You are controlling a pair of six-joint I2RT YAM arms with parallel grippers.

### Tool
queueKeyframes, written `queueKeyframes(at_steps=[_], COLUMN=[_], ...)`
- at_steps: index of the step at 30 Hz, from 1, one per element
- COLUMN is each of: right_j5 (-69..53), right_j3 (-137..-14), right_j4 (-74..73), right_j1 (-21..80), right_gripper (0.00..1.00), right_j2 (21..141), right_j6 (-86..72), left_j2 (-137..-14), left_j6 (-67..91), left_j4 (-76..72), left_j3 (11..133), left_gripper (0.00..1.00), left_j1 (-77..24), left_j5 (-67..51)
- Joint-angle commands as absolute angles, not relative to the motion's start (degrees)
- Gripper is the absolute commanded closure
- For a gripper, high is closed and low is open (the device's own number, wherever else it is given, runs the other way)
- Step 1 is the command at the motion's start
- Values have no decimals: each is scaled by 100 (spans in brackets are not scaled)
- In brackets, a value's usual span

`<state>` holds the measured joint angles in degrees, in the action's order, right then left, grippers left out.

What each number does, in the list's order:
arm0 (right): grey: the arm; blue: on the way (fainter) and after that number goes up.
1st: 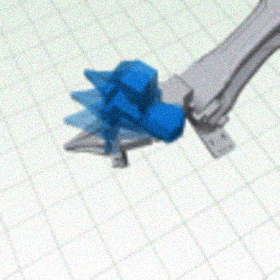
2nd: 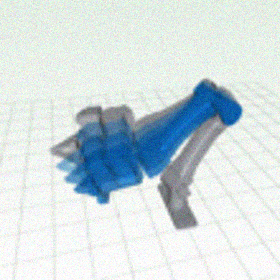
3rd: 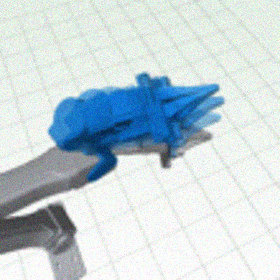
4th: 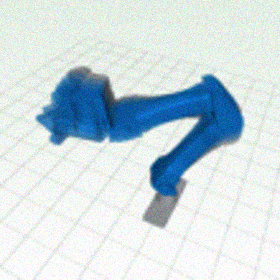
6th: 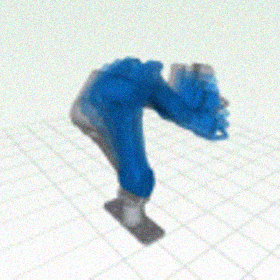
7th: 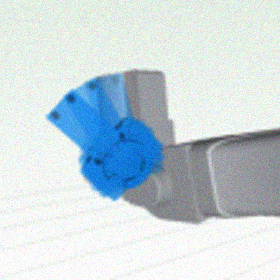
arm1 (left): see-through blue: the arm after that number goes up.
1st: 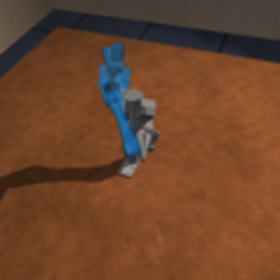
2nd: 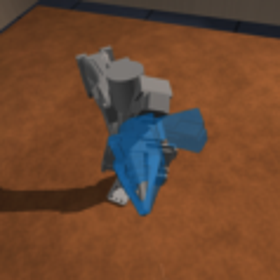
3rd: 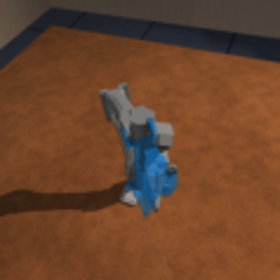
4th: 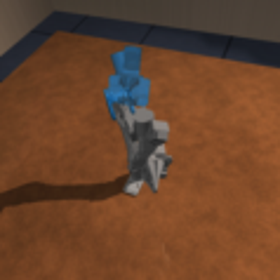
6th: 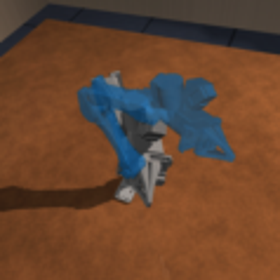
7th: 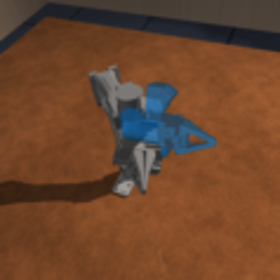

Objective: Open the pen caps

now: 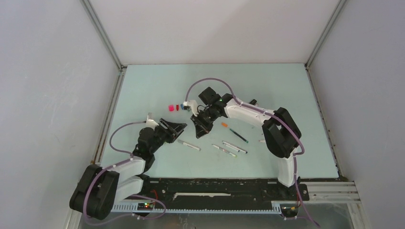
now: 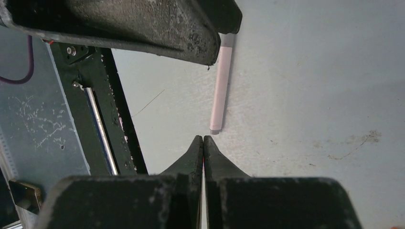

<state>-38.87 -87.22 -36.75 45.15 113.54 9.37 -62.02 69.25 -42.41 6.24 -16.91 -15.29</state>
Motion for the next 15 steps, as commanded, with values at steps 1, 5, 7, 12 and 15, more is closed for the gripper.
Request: queueKeyframes(at_steps=[1,5,7,12,15], right_j5=[-3941,-3897,-3456,-2160,-1928], right_j3=[-8776,-8670,-8518,-8832,-9224], right_j4=[-3584,-3584,-3429,-3262,-3425], right_j1=[4512,4656,4887,5338,5432], right_gripper=[100,89,74,54,55], right_j2=[11201,11162,11141,11536,11926], right_j6=[883,1172,1339,1293,1232], left_j2=[-6255,-5542,-4951,-3611,-3264], left_j6=[6926,6430,6113,5608,5520], left_j4=[-4457,-2924,-1658,785,1113], left_j3=[841,998,1225,1811,1837], left_gripper=[44,42,36,14,13], left_j1=[-1785,-1775,-1759,-1733,-1678], left_j5=[-1342,-725,-108,1619,1802])
